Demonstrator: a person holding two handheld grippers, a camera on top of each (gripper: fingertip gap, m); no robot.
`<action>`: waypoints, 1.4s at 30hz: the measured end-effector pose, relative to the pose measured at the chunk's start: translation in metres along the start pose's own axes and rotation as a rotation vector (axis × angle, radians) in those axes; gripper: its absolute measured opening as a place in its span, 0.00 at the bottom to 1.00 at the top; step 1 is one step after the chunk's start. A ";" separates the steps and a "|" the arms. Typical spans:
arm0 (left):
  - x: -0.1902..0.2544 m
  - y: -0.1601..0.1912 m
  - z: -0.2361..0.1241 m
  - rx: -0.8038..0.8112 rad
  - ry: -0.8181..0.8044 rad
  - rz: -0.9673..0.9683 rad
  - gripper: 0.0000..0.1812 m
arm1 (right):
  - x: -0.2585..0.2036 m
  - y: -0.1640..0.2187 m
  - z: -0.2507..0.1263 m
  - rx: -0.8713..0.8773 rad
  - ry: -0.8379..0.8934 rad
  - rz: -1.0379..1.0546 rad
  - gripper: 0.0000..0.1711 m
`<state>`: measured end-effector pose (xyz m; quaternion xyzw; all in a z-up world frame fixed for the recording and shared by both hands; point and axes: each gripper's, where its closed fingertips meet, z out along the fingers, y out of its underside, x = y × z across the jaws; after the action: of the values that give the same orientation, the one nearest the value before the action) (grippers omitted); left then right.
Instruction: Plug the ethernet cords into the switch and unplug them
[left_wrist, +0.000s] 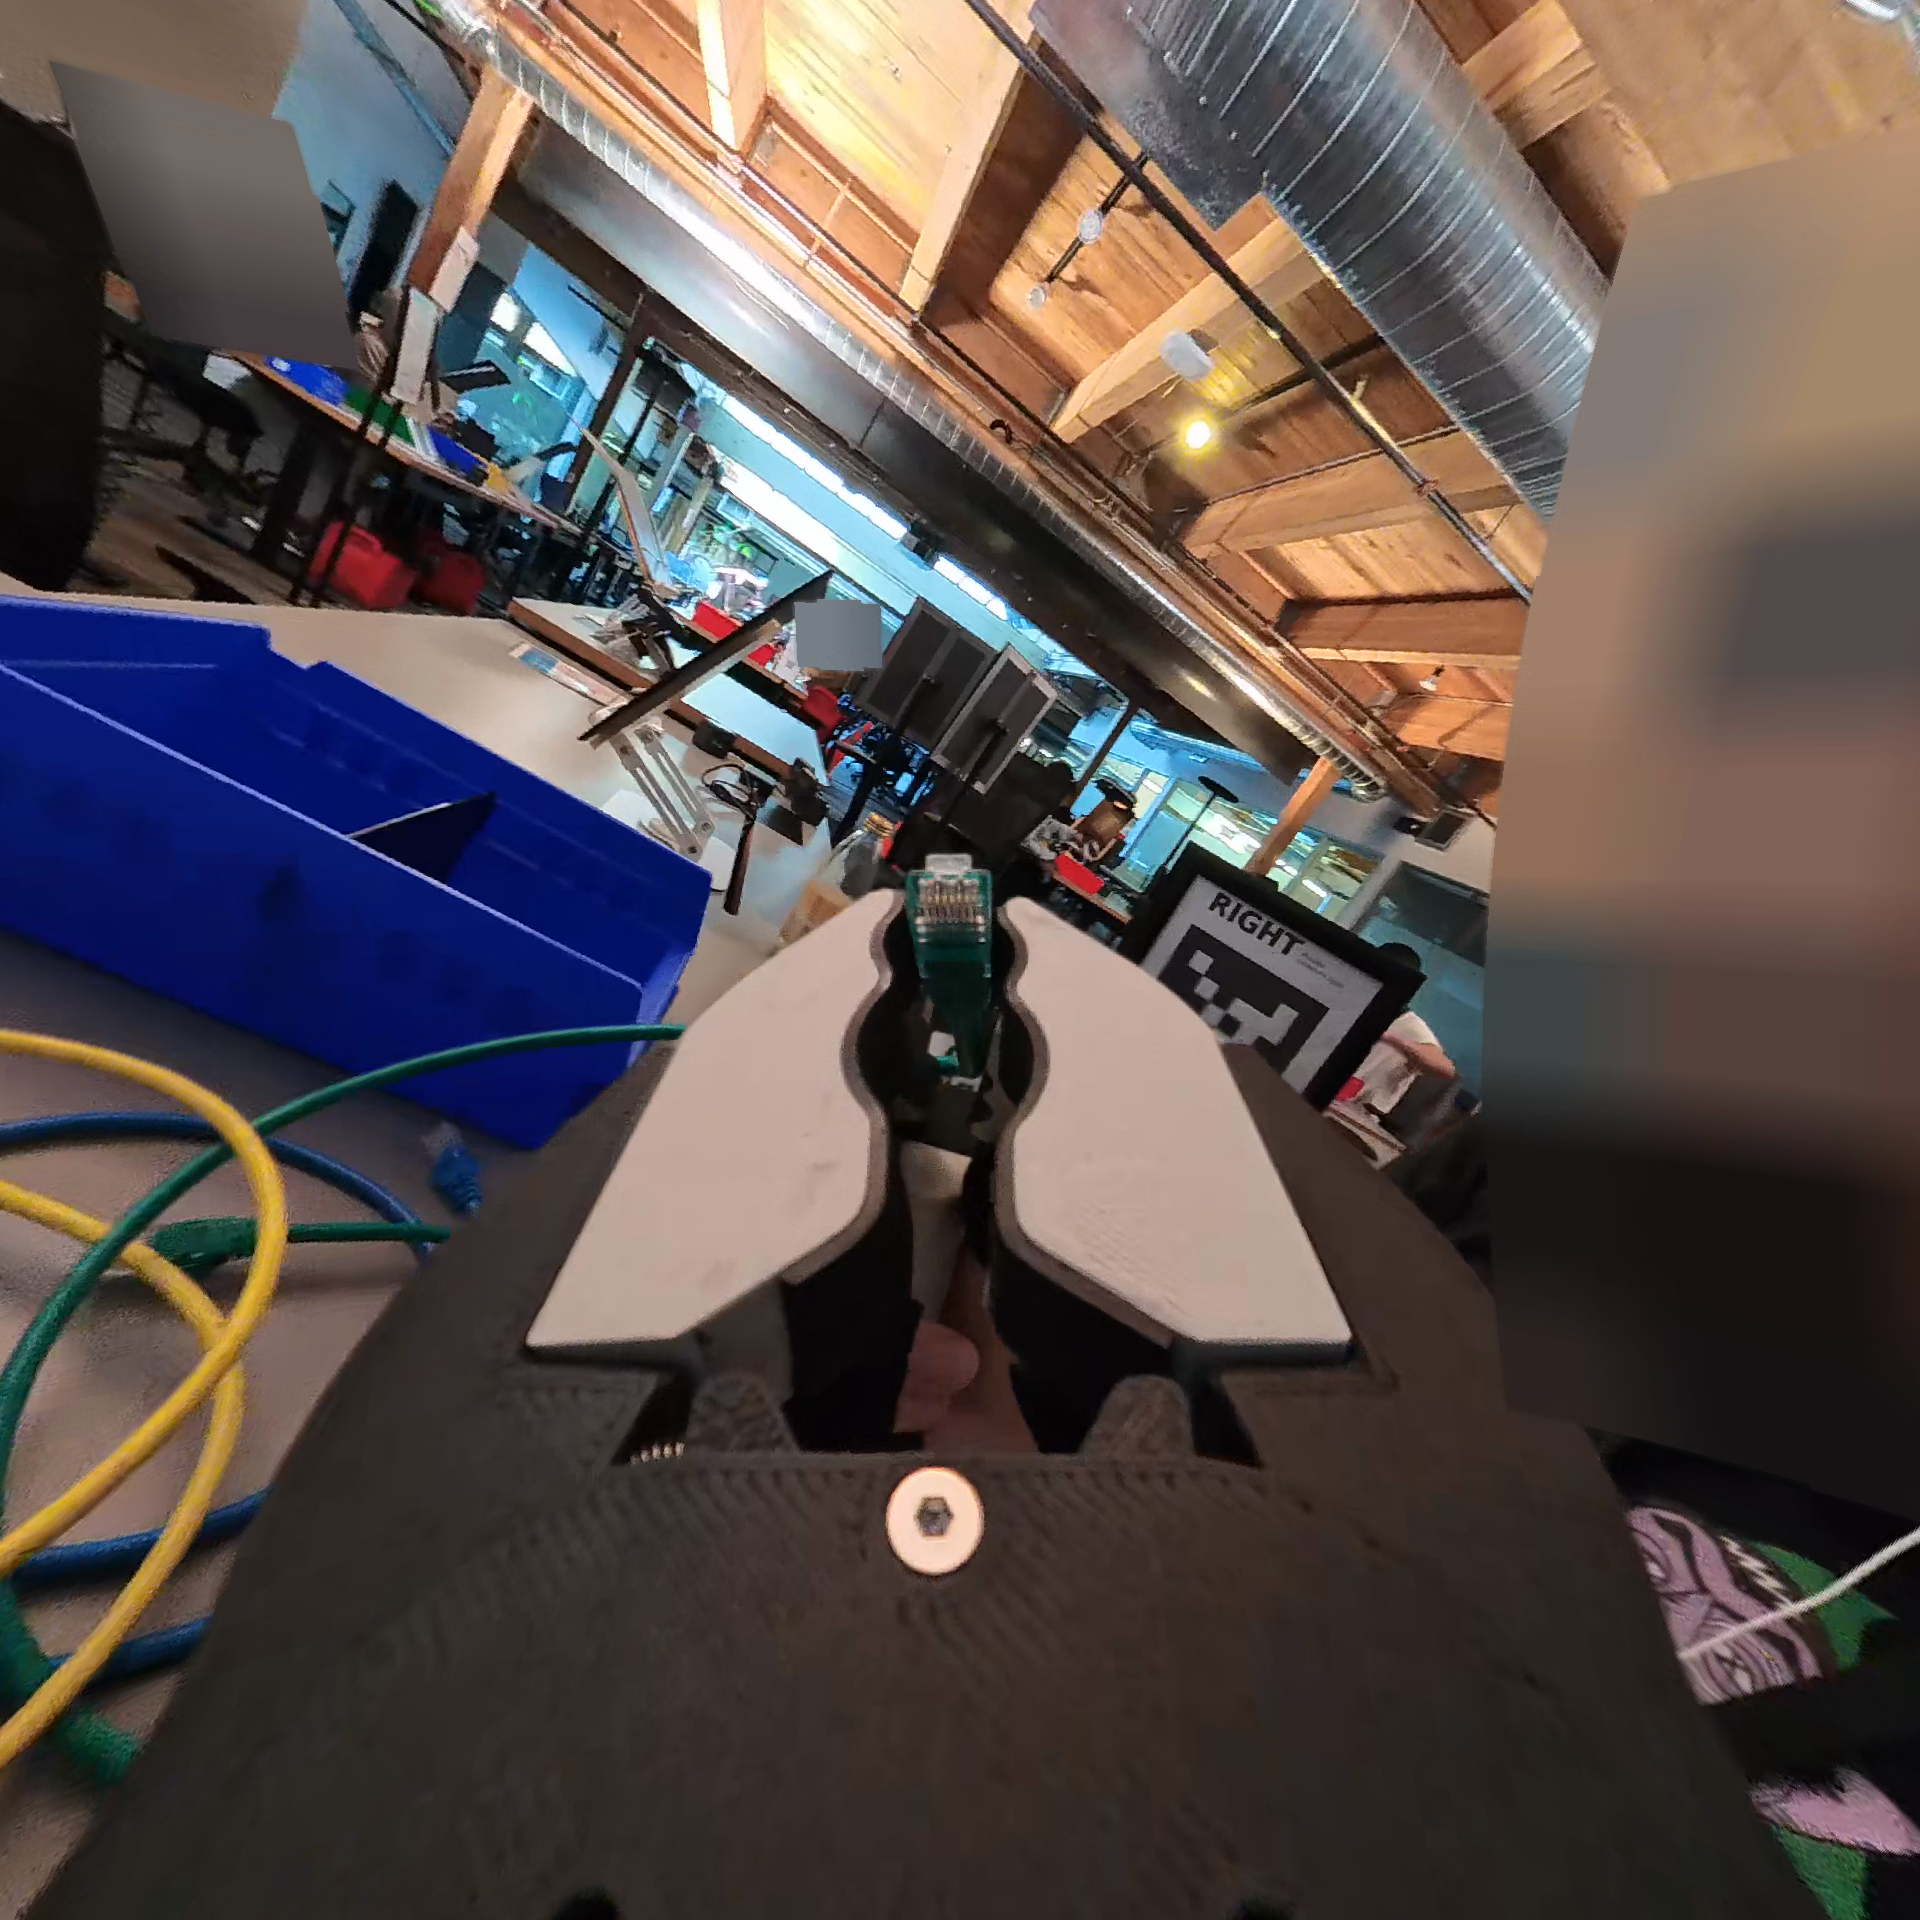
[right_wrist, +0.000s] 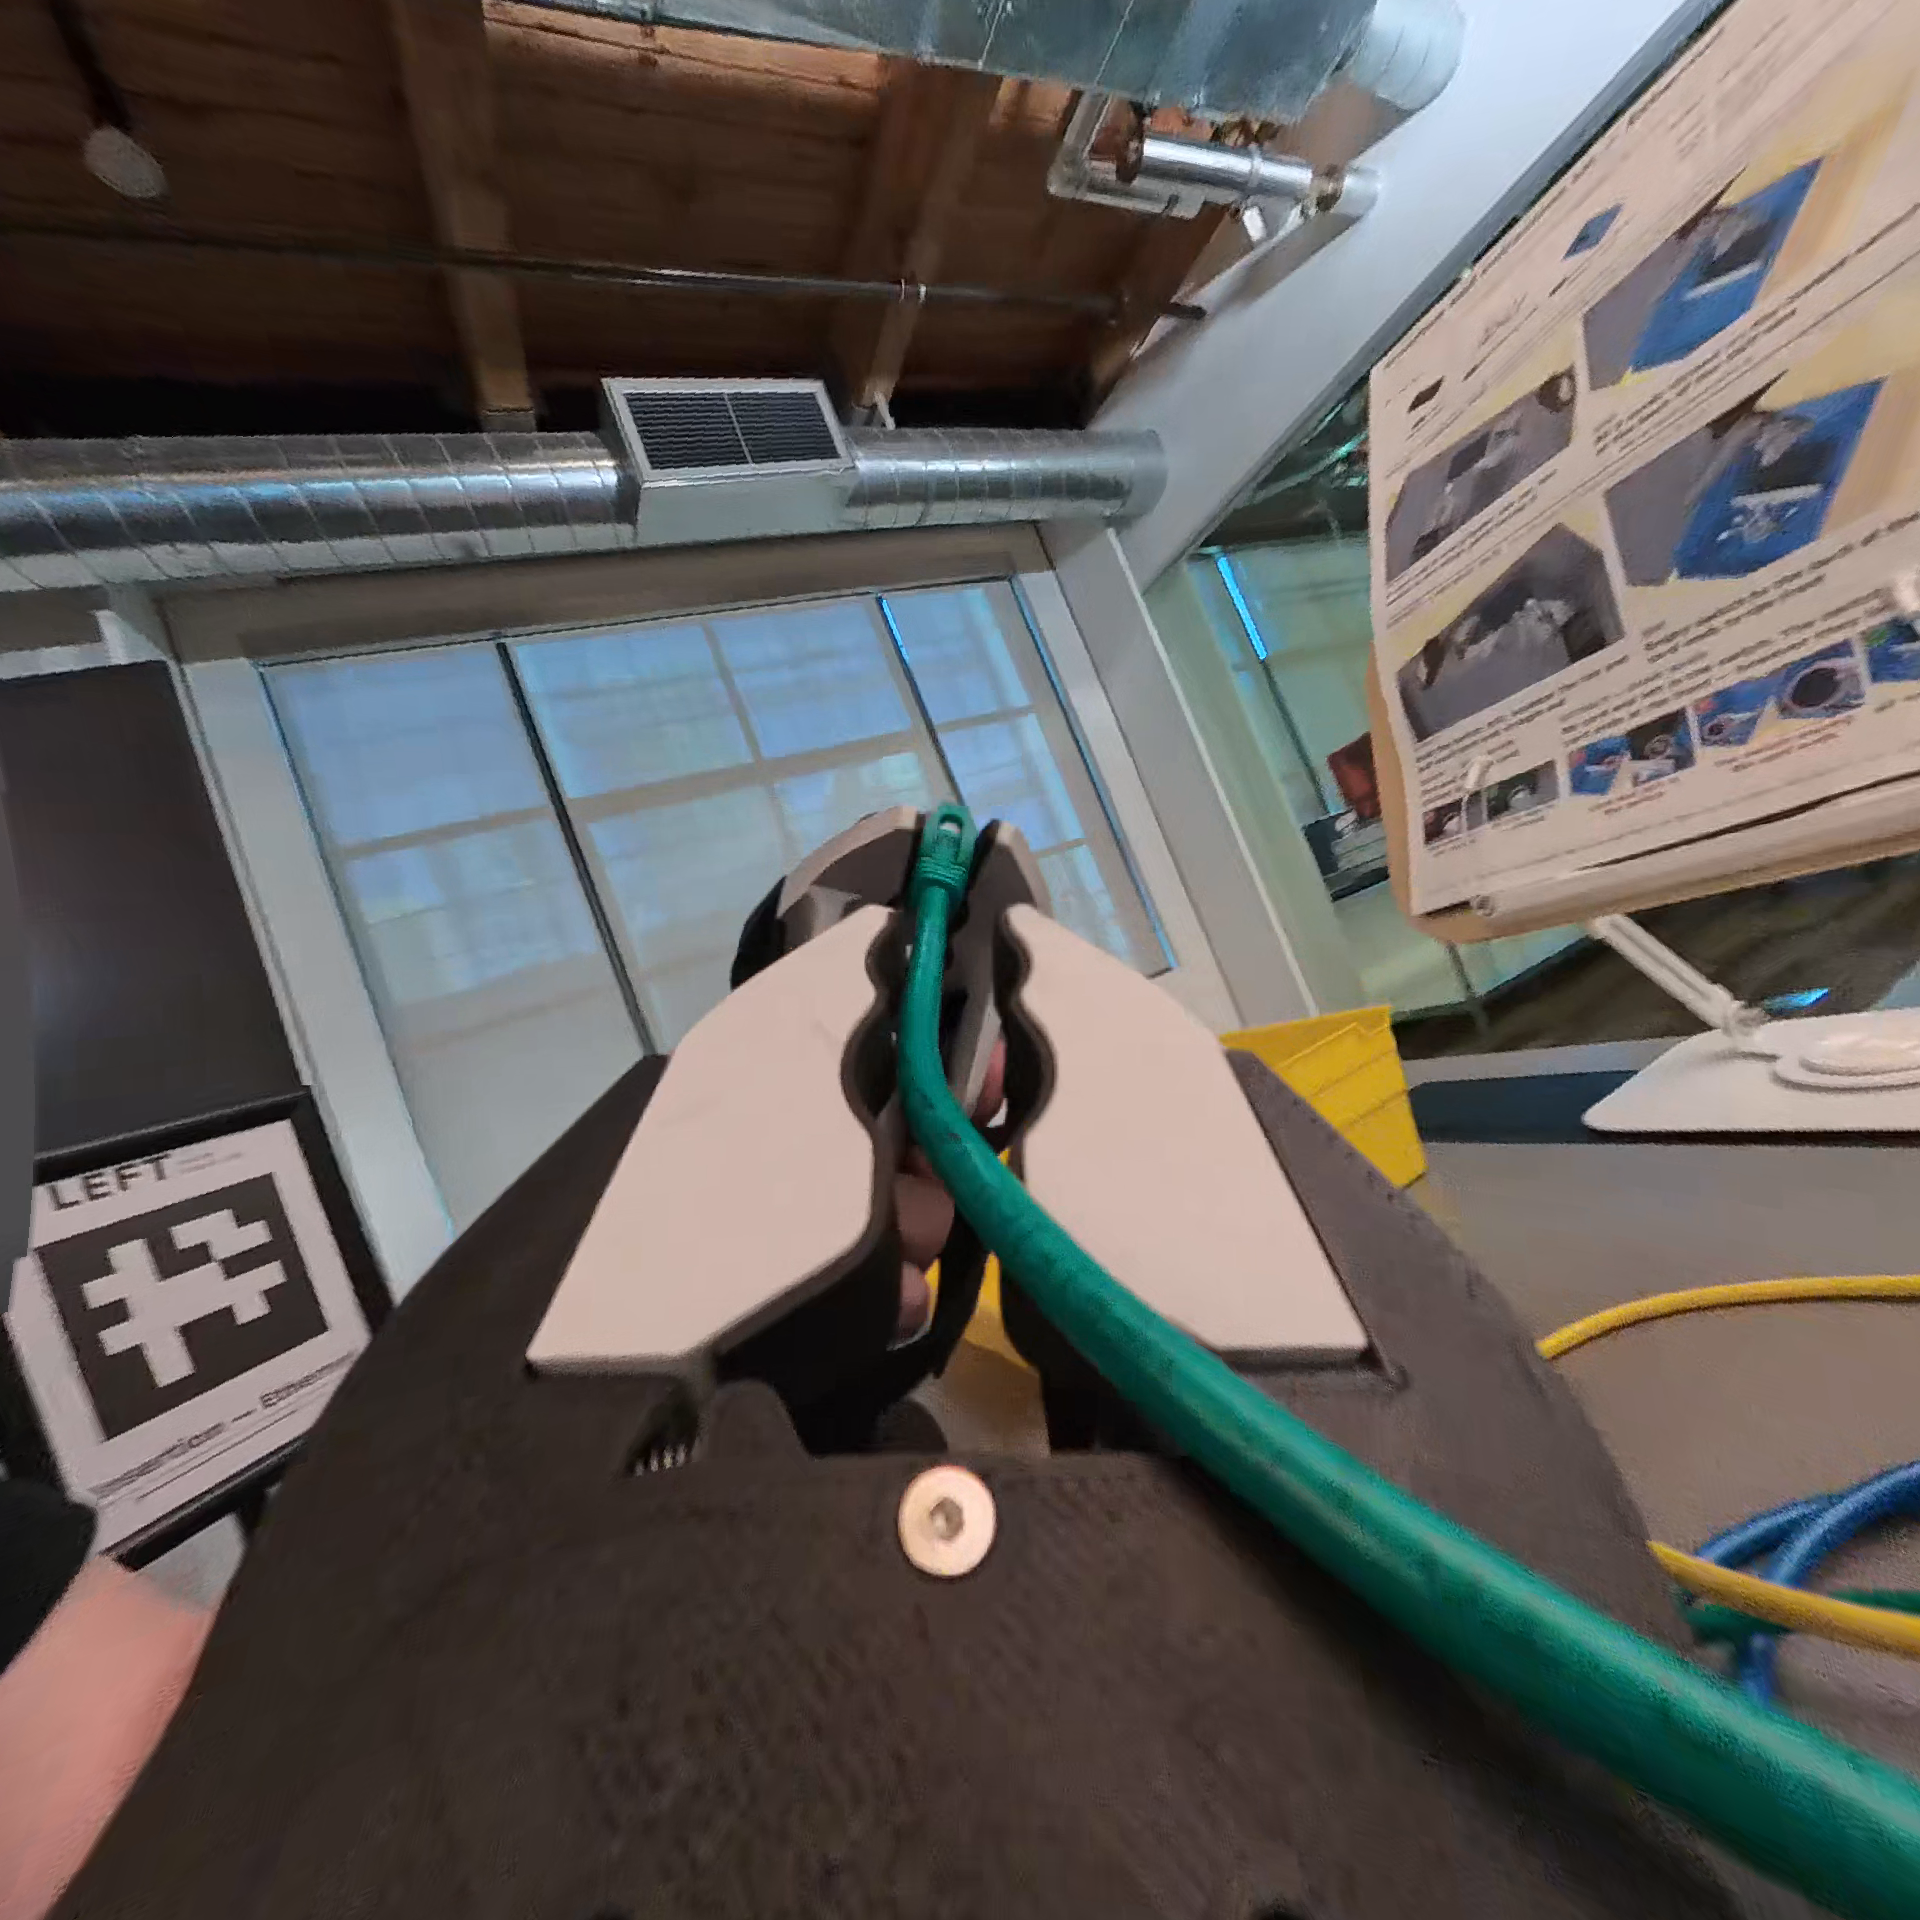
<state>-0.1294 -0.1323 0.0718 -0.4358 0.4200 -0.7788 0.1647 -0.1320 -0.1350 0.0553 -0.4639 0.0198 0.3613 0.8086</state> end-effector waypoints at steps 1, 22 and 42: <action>-0.001 0.001 0.000 -0.008 -0.007 0.008 0.07 | 0.000 0.000 0.000 -0.008 -0.010 0.019 0.08; -0.017 0.003 -0.015 -0.127 -0.166 0.159 0.22 | 0.004 -0.001 -0.016 -0.074 -0.070 0.136 0.03; -0.193 0.077 -0.166 -0.597 -1.278 0.266 0.51 | 0.008 0.028 -0.043 -0.324 0.040 -0.426 0.04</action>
<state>-0.1644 0.0271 -0.1378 -0.7782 0.4860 -0.1965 0.3458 -0.1300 -0.1550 0.0068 -0.5880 -0.1202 0.1722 0.7811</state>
